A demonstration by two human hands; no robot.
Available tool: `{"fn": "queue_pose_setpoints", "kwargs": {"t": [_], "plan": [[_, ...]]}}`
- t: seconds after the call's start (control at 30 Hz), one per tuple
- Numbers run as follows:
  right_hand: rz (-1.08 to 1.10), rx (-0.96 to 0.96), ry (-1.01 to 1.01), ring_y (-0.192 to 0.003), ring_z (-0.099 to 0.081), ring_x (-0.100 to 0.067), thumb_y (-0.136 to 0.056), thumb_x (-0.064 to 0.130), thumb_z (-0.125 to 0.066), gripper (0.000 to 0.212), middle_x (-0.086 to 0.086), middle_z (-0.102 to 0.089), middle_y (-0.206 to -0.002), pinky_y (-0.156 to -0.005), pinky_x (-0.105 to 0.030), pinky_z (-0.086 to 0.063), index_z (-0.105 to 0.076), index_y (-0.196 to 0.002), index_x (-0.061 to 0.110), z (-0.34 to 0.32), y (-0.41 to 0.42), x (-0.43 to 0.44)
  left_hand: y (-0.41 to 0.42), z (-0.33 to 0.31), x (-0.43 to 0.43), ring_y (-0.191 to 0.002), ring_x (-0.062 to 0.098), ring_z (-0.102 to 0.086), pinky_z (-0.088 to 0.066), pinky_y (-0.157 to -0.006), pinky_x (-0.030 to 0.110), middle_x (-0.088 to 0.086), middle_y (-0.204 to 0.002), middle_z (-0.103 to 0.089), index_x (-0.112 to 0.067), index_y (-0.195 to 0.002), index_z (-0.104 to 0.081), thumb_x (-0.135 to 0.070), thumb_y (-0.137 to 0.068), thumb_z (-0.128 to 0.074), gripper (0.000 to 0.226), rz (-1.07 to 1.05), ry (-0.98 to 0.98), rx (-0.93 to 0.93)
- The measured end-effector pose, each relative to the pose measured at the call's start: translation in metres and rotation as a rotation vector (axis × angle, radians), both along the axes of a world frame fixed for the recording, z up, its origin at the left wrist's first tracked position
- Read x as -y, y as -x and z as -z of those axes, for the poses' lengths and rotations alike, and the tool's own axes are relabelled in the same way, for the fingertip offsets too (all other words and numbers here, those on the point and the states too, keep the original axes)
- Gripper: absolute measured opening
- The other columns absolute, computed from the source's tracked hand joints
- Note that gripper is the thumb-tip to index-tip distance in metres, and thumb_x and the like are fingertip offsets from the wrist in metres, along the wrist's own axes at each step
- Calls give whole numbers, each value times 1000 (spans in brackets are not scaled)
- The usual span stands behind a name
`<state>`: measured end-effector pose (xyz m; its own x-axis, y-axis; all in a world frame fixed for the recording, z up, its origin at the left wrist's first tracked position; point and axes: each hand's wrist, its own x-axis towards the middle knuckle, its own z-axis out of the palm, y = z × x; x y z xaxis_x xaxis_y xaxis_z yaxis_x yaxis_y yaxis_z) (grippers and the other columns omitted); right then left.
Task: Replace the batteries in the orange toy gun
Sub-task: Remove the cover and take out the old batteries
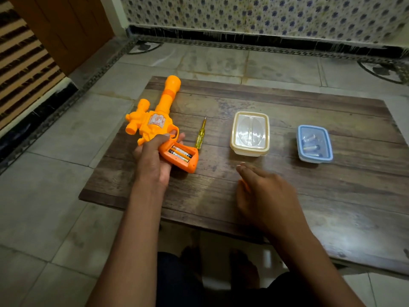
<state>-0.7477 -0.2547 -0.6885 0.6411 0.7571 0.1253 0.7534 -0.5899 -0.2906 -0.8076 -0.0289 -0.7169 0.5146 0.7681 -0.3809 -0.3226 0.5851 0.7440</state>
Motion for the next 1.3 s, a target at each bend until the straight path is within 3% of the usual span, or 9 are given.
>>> {"fn": "queue_pose_setpoints", "kwargs": {"t": [0.2, 0.3, 0.43, 0.63, 0.73, 0.87, 1.0, 1.17, 1.3], "plan": [[-134, -80, 50, -106, -66, -35, -97, 20, -51, 30, -10, -68, -121, -83, -45, -57, -63, -124, 13, -1, -14, -65, 3, 3, -2, -90, 30, -78, -64, -69, 37, 19, -120, -73, -7, -134, -59, 1, -86, -68, 49, -48, -25, -34], [-166, -78, 73, -104, -65, -38, -93, 18, -52, 27, -14, -68, -112, -80, -43, -56, -65, -115, 10, 4, -26, -101, 3, 5, -4, -91, 31, -76, -63, -80, 41, 21, -120, -73, -4, -128, -62, -1, -87, -65, 41, -54, -2, -46], [-128, -93, 98, -96, -65, -36, -94, 22, -55, 21, -18, -66, -106, -72, -37, -48, -67, -100, 6, 12, -34, -132, 4, 4, -4, -101, 35, -71, -55, -97, 49, 14, -103, -75, -13, -103, -67, -5, -93, -58, 16, -37, 45, -16], [-54, -68, 75, -100, -62, -39, -94, 8, -54, 18, -22, -64, -109, -72, -36, -40, -67, -103, 0, 10, -30, -132, 2, 6, -4, -92, 31, -75, -57, -96, 49, 16, -115, -74, -14, -117, -64, -5, -91, -58, 28, -20, 17, -17], [-17, -81, -32, -97, -60, -37, -90, 6, -57, 15, -21, -64, -106, -68, -34, -35, -65, -101, 0, 11, -26, -125, 1, 7, -3, -95, 31, -74, -58, -91, 48, 14, -112, -75, -16, -110, -66, -5, -91, -58, 23, -9, 9, -22], [59, -60, -477, -80, -66, -34, -78, -1, -67, 16, -16, -68, -89, -67, -39, -52, -73, -93, 0, 18, -18, -114, 0, 7, -4, -94, 31, -73, -58, -86, 44, 13, -104, -75, -13, -105, -68, -5, -92, -56, 19, -17, 18, -28], [72, -65, -871, -92, -68, -21, -90, 1, -66, 23, -8, -70, -101, -77, -38, -58, -71, -113, 5, -2, -9, -108, -3, 4, -4, -88, 28, -72, -59, -82, 42, 15, -105, -73, -10, -106, -67, -5, -92, -55, 19, -23, 45, -23], [-28, -72, -908, -92, -67, -19, -87, -10, -59, 30, -8, -68, -101, -73, -40, -56, -66, -114, 2, -4, -6, -104, -6, 4, -1, -91, 31, -70, -57, -86, 45, 15, -101, -75, -11, -97, -68, -3, -91, -56, 16, -21, 24, -42], [-121, -75, -888, -90, -66, -22, -84, -14, -57, 32, -9, -68, -103, -72, -37, -55, -67, -110, 1, -1, -8, -100, -5, 5, -2, -85, 28, -75, -54, -100, 56, 11, -89, -79, -12, -99, -68, -4, -93, -55, 16, 6, -12, -47]]}}
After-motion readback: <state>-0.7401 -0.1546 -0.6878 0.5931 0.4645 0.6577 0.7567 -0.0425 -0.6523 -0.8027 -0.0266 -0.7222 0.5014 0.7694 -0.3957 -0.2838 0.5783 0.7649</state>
